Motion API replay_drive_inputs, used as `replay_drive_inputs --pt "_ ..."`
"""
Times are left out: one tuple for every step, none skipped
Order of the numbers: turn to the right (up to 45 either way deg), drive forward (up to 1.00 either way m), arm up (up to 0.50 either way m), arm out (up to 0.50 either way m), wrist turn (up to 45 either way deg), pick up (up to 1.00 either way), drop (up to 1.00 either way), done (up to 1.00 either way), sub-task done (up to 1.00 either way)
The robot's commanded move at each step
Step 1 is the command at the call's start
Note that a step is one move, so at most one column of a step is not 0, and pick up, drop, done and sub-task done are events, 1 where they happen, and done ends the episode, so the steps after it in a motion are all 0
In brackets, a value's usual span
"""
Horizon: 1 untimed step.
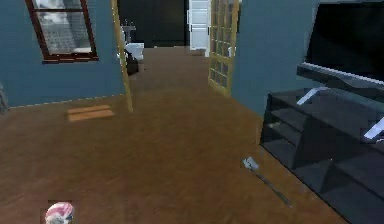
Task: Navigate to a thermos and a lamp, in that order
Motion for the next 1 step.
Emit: replay_drive_inputs --pt "0.0 1.00 0.00 0.00 0.0 0.00 0.00 0.00 0.00"
